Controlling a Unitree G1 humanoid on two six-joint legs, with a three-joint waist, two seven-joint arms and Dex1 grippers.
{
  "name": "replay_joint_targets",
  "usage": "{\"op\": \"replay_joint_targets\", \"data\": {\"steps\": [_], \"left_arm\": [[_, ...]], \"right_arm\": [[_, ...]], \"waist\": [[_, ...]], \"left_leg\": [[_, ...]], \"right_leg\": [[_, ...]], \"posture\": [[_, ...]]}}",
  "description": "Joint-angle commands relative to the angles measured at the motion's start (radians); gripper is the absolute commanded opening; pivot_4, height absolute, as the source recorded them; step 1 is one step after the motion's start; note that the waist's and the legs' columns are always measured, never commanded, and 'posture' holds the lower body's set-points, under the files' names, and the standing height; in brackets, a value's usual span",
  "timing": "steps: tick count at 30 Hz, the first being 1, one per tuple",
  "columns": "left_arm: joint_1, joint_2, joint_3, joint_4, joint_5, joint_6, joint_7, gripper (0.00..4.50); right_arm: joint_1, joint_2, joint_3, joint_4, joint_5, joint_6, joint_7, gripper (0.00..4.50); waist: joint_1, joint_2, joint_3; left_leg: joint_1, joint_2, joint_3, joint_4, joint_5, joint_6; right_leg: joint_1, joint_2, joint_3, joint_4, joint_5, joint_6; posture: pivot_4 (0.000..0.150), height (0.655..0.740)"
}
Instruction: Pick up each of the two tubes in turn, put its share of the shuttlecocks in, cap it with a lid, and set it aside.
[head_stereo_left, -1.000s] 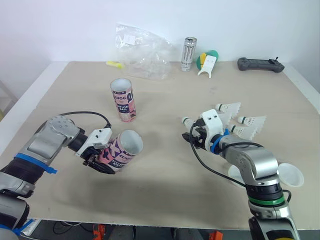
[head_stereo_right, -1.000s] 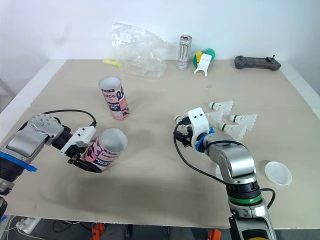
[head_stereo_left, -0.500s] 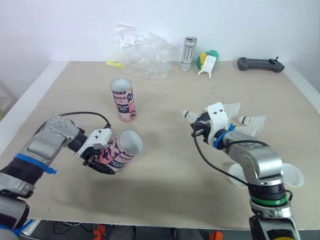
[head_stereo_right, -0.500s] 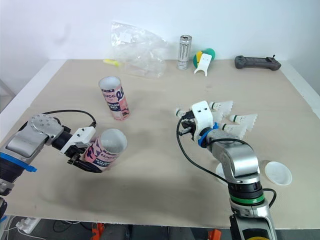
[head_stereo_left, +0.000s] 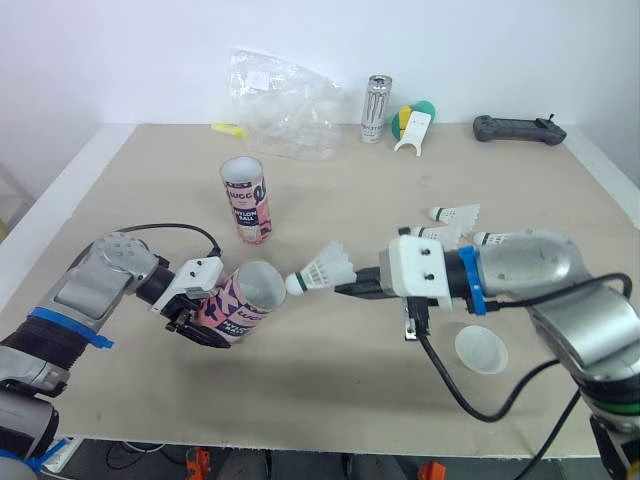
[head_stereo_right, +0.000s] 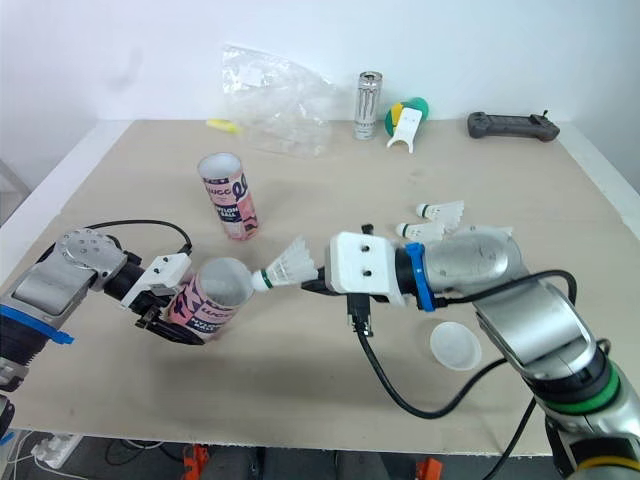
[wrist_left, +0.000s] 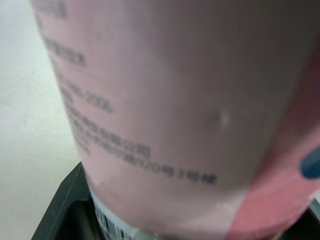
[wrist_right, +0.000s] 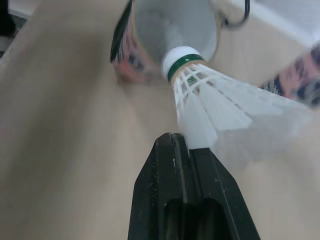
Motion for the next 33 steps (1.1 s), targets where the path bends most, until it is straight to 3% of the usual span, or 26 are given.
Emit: {"op": "replay_joint_targets", "data": {"steps": [1, 16, 23, 27, 33], "left_arm": [[0.021, -0.024, -0.063, -0.017, -0.007, 0.017, -0.011, 2.83], [0.018, -0.029, -0.066, 0.000, -0.008, 0.007, -0.011, 2.83], [0.037, -0.021, -0.065, 0.017, -0.007, -0.021, -0.011, 2.83], [0.045, -0.018, -0.060, 0.009, -0.010, -0.021, -0.011, 2.83], [0.061, -0.003, -0.054, -0.010, -0.017, -0.013, -0.011, 2.83]], "right_arm": [[-0.062, 0.034, 0.031, 0.033, -0.028, -0.045, 0.030, 0.06], [-0.218, 0.133, 0.147, 0.182, -0.133, -0.072, 0.109, 0.06], [-0.216, 0.178, -0.036, 0.141, 0.121, 0.143, 0.100, 3.46], [-0.096, 0.146, -0.228, 0.080, 0.241, 0.250, 0.009, 3.46], [0.316, 0.113, -0.634, -0.071, 0.305, 0.302, -0.188, 3.46]], "waist": [[0.006, -0.001, 0.000], [0.005, -0.002, 0.001], [0.006, -0.002, 0.001], [0.008, -0.003, 0.001], [0.012, -0.003, 0.001]], "left_leg": [[0.000, 0.000, 0.000, 0.000, 0.000, 0.000], [-0.002, -0.001, -0.001, 0.001, 0.000, 0.000], [-0.002, -0.001, -0.002, 0.002, 0.000, 0.000], [-0.002, -0.001, -0.003, 0.002, 0.000, 0.000], [-0.002, -0.001, -0.004, 0.003, -0.003, 0.004]], "right_leg": [[0.000, 0.000, 0.000, 0.000, 0.000, 0.000], [0.001, -0.002, -0.003, 0.001, 0.000, -0.005], [0.002, -0.002, -0.004, 0.001, 0.001, -0.007], [0.003, -0.002, -0.006, 0.001, 0.001, -0.007], [0.005, -0.002, -0.008, 0.001, -0.001, -0.009]], "posture": [[0.150, 0.7400], [0.150, 0.7400], [0.150, 0.7400], [0.150, 0.7400], [0.150, 0.7400]]}}
